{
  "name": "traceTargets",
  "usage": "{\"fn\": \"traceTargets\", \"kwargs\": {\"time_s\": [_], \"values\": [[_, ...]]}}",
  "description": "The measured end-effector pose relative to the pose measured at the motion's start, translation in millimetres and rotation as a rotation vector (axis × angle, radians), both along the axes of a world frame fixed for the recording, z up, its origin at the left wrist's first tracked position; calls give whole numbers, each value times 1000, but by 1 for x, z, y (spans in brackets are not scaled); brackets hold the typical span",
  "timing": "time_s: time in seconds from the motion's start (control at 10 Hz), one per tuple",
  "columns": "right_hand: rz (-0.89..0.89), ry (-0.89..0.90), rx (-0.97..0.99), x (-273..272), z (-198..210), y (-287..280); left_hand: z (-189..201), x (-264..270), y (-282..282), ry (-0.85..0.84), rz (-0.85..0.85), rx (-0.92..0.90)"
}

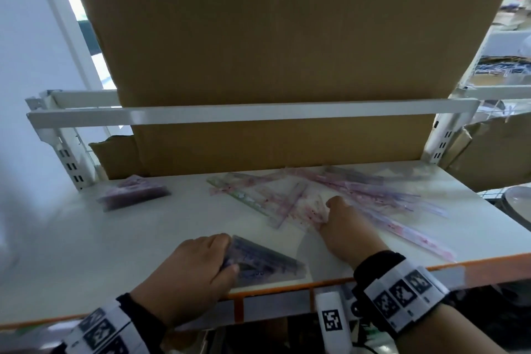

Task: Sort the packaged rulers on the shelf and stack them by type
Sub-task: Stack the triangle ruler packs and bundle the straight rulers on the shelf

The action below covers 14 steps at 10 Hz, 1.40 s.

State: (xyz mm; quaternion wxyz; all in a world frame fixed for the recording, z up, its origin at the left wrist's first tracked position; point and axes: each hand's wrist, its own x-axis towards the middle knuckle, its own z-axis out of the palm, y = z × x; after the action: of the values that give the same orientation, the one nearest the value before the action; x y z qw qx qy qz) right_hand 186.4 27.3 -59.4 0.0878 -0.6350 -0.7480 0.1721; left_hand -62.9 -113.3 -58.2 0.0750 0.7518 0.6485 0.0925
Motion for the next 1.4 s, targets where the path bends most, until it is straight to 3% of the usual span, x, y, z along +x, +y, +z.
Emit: {"fn": "traceTargets", "kwargs": {"time_s": [0.2,0.5,0.9,1.0,1.1,1.3,1.4], "values": [[-9,38,-72,10,7,6,-2,0,2,-9,25,-13],[-44,-179,-1,18,1,5,-3,-2,1,-42,12,-52],[21,-143,11,28,-2,8,-7,-3,2,-39,6,-11],[56,-201,12,30,-3,9,-6,-2,2,-51,13,1],[46,-164,-13,28,-2,10,-6,-2,1,-66,9,1],[-125,268,158,31,-6,5,-6,-4,2,-56,-9,16],[-217,394,213,39,-7,4,-6,-4,2,-48,-20,25]]}}
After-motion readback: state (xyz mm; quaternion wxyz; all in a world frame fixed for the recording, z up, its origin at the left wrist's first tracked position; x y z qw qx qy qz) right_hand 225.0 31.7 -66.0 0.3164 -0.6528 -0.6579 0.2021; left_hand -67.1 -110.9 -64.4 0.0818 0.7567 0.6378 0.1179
